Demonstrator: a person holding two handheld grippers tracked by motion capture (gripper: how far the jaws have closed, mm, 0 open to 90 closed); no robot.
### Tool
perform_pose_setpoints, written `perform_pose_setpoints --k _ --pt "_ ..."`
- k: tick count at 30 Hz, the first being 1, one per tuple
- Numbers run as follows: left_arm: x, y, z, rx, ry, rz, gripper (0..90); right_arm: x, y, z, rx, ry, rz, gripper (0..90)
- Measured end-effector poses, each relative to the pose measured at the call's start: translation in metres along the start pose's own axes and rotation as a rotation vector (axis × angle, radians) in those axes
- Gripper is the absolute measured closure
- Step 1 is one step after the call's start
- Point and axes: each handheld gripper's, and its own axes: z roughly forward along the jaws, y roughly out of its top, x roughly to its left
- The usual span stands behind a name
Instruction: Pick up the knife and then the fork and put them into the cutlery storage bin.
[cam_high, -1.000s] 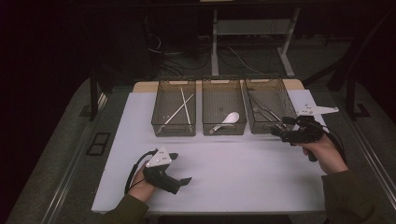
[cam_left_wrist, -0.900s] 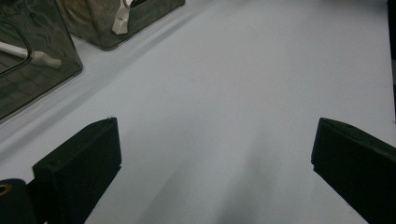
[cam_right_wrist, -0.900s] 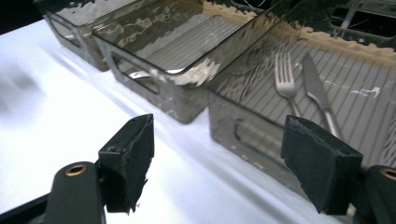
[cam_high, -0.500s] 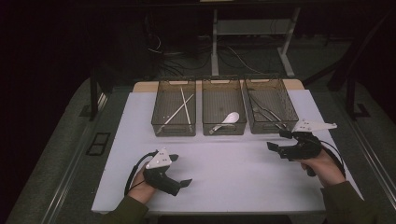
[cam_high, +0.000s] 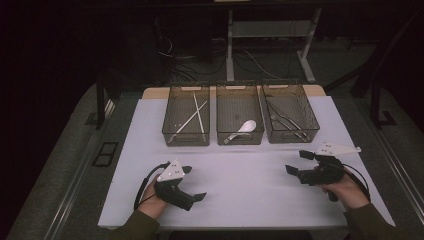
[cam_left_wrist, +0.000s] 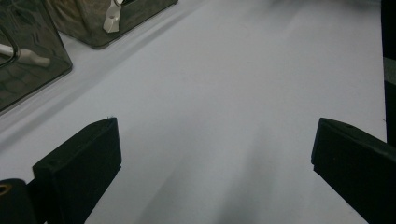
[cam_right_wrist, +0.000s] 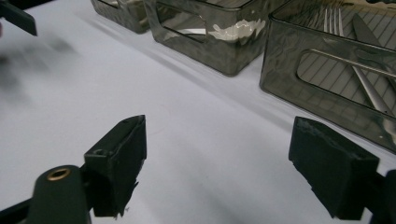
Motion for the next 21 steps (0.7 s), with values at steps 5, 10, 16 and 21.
perform_pose_setpoints --k 5,10,16,21 --pt "0.000 0.000 0.001 -0.002 -0.002 0.005 1.0 0.002 -0.008 -0.003 -0.038 -0.024 0.027 17.7" --pt "-0.001 0.000 0.001 0.001 -0.002 -0.002 1.0 0.004 -0.016 -0.003 -0.034 -0.035 0.029 17.6" --pt "-0.001 0.000 0.001 0.001 -0.002 -0.001 1.0 0.010 -0.023 -0.003 -0.028 -0.019 0.033 12.6" --pt "-0.001 0.000 0.001 -0.001 -0.001 0.002 1.0 0.017 -0.028 -0.003 -0.021 0.002 0.013 12.6"
